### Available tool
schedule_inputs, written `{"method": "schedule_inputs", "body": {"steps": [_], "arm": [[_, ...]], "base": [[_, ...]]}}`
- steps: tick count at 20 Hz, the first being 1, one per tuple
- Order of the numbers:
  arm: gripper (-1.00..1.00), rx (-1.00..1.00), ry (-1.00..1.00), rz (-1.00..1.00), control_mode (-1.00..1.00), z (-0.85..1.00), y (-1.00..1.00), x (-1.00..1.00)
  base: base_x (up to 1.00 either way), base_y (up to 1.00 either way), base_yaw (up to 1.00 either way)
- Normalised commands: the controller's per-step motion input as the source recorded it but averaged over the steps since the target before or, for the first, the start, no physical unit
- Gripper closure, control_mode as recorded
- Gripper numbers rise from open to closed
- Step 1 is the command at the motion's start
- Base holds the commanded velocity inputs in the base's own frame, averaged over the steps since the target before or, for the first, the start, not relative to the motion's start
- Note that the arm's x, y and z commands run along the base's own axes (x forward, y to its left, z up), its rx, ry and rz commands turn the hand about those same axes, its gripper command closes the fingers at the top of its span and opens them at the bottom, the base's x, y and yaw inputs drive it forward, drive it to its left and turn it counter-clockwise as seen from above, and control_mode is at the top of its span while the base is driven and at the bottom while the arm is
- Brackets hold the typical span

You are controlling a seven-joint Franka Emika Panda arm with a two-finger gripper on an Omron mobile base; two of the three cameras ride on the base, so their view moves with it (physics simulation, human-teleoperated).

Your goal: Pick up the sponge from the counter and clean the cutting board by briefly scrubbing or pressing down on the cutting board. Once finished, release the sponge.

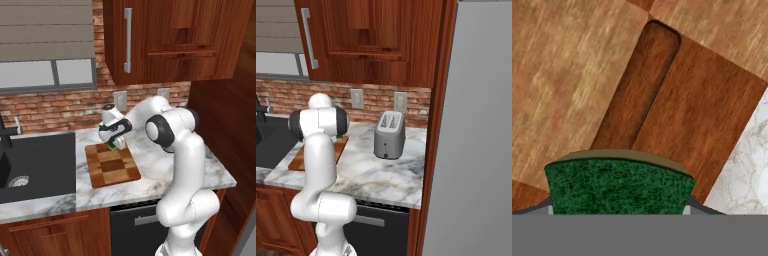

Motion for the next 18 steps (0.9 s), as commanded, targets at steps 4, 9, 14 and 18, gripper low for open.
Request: {"method": "schedule_inputs", "body": {"steps": [4, 9, 14, 18], "arm": [[1.0, -0.03, 0.0, 0.0, -1.0, -0.22, 0.31, -0.23], [1.0, -0.01, 0.0, 0.0, -1.0, -0.04, 0.62, -0.29], [1.0, -0.02, 0.0, 0.0, -1.0, -0.01, 0.84, -0.12], [1.0, -0.03, 0.01, 0.0, -1.0, -0.06, 0.7, -0.01]], "base": [[0.0, 0.0, 0.0], [0.0, 0.0, 0.0], [0.0, 0.0, 0.0], [0.0, 0.0, 0.0]]}}
